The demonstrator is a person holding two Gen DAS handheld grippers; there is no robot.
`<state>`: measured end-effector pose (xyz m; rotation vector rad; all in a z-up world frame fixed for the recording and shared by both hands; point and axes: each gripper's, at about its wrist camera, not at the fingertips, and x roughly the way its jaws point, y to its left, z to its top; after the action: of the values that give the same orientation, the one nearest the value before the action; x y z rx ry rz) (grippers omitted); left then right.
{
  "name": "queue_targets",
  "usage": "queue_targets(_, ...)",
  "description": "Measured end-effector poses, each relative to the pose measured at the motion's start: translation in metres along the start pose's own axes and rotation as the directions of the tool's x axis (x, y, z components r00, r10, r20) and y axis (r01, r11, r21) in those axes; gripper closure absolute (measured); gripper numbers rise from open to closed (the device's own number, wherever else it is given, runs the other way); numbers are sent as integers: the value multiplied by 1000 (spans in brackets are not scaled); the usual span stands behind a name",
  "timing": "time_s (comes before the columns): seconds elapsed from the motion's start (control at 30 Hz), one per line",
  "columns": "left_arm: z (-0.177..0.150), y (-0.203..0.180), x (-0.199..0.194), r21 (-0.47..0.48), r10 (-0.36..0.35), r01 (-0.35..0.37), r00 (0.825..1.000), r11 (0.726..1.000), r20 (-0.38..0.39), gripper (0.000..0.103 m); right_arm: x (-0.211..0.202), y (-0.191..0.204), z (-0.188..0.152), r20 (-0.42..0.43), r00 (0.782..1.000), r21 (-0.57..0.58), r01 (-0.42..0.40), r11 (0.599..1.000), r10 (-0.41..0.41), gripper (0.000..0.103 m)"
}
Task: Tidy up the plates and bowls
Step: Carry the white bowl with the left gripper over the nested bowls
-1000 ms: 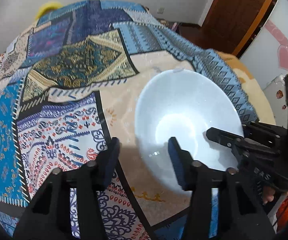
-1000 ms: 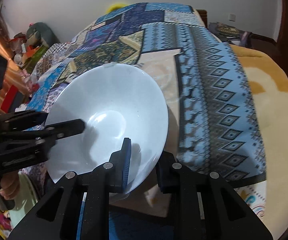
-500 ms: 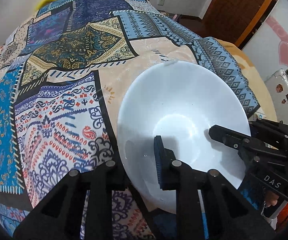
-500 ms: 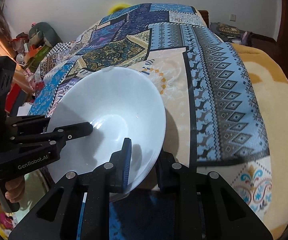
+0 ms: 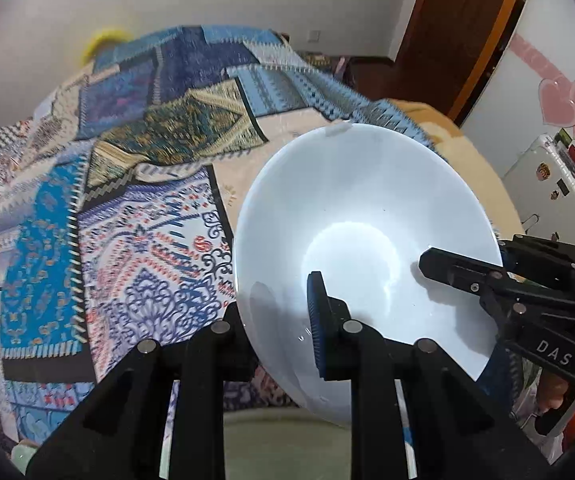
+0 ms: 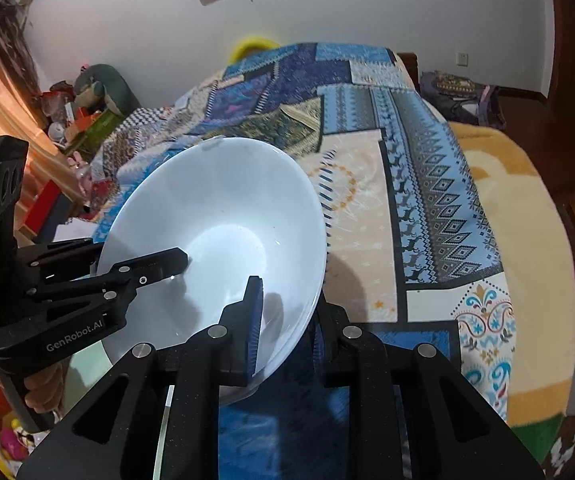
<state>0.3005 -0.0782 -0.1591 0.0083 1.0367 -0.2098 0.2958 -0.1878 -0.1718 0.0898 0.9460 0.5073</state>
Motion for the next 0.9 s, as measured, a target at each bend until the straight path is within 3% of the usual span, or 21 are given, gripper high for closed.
queue_targets(0.47, -41, 15, -83, -36, 17, -13, 994, 999, 111, 83, -37, 56, -14, 76, 996, -59, -35, 998, 39, 83)
queue_targets(0.9, -97, 67, -151, -132, 77, -54, 981, 990, 176, 83, -38, 132, -25, 88, 988, -155, -112, 982, 127, 83)
